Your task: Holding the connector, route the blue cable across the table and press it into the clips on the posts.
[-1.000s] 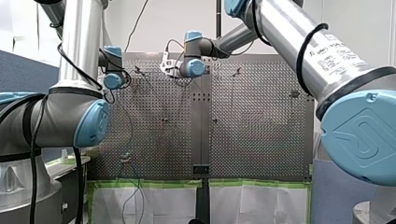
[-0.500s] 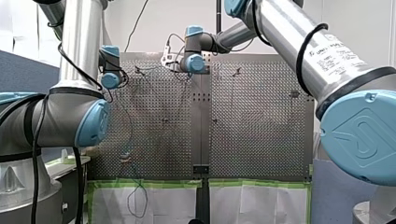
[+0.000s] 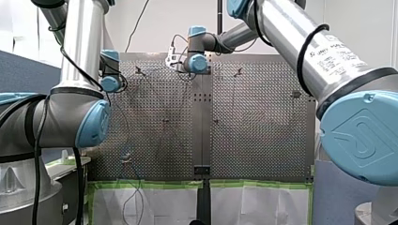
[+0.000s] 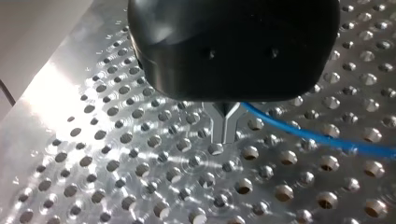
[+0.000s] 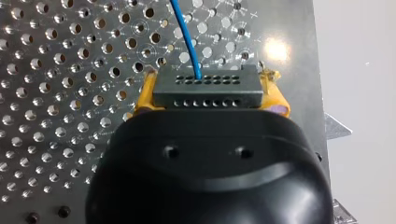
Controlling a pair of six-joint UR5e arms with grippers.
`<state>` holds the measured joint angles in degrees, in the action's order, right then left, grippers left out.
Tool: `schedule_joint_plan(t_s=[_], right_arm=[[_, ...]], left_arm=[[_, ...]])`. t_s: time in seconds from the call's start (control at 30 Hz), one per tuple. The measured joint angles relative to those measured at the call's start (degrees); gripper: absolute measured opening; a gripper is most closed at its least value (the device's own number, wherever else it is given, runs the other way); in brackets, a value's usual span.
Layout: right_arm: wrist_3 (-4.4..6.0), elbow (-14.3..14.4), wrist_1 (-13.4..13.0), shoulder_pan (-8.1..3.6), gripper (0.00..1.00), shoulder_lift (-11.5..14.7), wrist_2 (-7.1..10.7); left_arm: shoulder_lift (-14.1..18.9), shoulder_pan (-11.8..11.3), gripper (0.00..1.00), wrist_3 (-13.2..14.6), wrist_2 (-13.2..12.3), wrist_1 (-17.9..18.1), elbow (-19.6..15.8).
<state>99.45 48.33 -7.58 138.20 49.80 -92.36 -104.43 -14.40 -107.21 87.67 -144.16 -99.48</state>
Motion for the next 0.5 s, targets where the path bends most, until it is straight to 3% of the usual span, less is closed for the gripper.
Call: schedule_joint_plan(t_s=[0.23,0.5], right_arm=[[-0.54,0.0,0.0,0.00,0.00,0.0,0.23],[-1.92,-0.1,0.0,0.10,0.00,0.0,1.12]], left_arm=[[0.0,-0.4,0.00,-1.2,1.0,-0.8,0.0],[2.5,-0.9,0.00,-1.8,5.0,-4.0,-2.7]])
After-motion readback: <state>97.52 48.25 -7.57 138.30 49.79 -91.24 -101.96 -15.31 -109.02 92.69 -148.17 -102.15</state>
